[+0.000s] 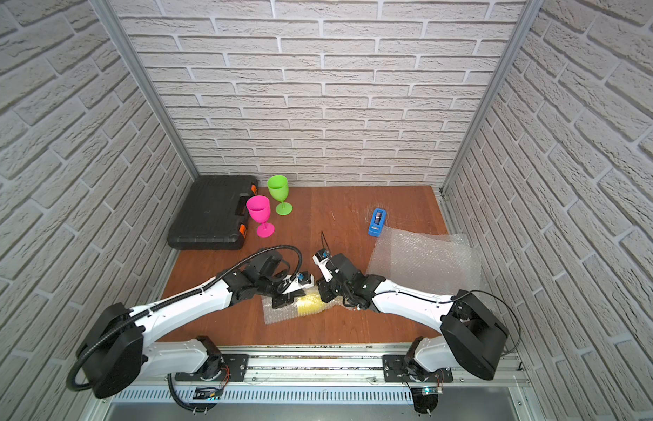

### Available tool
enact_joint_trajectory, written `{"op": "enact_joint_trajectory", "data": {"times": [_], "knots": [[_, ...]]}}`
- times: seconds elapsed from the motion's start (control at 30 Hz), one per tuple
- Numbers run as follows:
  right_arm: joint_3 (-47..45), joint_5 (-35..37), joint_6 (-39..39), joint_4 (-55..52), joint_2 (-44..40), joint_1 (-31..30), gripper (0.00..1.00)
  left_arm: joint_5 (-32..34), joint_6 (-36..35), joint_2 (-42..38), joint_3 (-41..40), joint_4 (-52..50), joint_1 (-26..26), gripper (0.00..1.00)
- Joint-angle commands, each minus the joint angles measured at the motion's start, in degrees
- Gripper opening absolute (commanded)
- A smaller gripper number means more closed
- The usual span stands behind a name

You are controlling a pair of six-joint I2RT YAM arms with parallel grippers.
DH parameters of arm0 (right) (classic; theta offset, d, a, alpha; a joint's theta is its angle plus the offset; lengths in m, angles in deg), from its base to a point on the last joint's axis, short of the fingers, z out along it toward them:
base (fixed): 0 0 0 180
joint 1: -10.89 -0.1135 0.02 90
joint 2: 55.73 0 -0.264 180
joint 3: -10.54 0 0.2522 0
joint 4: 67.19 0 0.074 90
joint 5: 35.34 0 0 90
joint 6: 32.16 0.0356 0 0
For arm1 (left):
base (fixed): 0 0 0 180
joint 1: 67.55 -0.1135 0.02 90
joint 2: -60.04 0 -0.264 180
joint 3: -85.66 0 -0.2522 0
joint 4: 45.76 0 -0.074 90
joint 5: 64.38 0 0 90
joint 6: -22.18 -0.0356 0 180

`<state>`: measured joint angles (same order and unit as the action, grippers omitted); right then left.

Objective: Wrap wine glasses in bubble wrap
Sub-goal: Stick the tape on the bubble wrap.

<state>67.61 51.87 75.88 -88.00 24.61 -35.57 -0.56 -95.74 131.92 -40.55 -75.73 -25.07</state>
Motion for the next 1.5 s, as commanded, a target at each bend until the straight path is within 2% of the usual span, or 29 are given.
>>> {"op": "enact_joint_trajectory", "data": {"times": [0.0,0.13,0.3,0.47,0.53,0.63,0.73,0.87,0.93,0.97,1.13,1.37,1.47], "knots": [[3.0,4.1,-2.9,-16.4,3.1,-0.1,0.17,0.5,-0.9,-0.3,-0.7,-1.1,0.7,0.00],[7.0,11.3,-1.3,-27.7,5.8,-0.1,0.29,1.0,-0.8,-0.4,-0.7,-1.4,0.9,0.00],[11.3,21.6,2.1,-34.5,5.5,1.2,0.41,1.1,-0.5,-0.4,-0.9,-1.2,1.0,0.00],[15.9,24.7,0.3,-39.3,2.0,2.8,0.40,1.2,-0.7,-0.4,-0.6,-1.8,1.1,0.00],[15.9,19.9,-3.2,-37.1,-2.2,2.7,0.38,1.2,-0.9,-0.4,-0.4,-1.9,1.0,0.00],[12.2,7.5,-11.0,-30.2,-8.8,2.8,0.36,1.0,-1.3,-0.2,-0.3,-1.7,1.1,0.00],[11.2,-4.2,-14.5,-29.2,-11.7,2.8,0.29,0.9,-1.1,0.4,-0.2,-1.0,0.9,0.00],[7.6,-18.6,-6.9,-24.9,-12.9,2.3,0.18,0.0,-0.1,1.5,-0.2,-0.3,-0.1,0.00],[4.1,-22.1,-1.7,-21.2,-14.1,1.5,0.05,-0.7,0.3,1.7,-0.5,0.4,-0.9,0.00],[2.4,-23.2,0.3,-19.4,-14.8,1.0,0.03,-1.2,0.3,1.9,-0.3,0.5,-1.3,0.00],[-3.5,-19.6,5.1,-12.6,-15.6,-0.9,0.03,-4.2,0.6,3.2,0.8,0.4,-3.5,0.00],[-6.6,-8.7,9.9,-0.8,-8.6,-0.9,0.03,-5.5,0.0,4.1,1.6,-0.7,-3.9,0.00],[-7.5,-3.2,12.7,-1.6,-5.2,-0.9,0.03,-5.6,-0.3,3.8,1.5,-0.8,-3.9,0.00]]}}
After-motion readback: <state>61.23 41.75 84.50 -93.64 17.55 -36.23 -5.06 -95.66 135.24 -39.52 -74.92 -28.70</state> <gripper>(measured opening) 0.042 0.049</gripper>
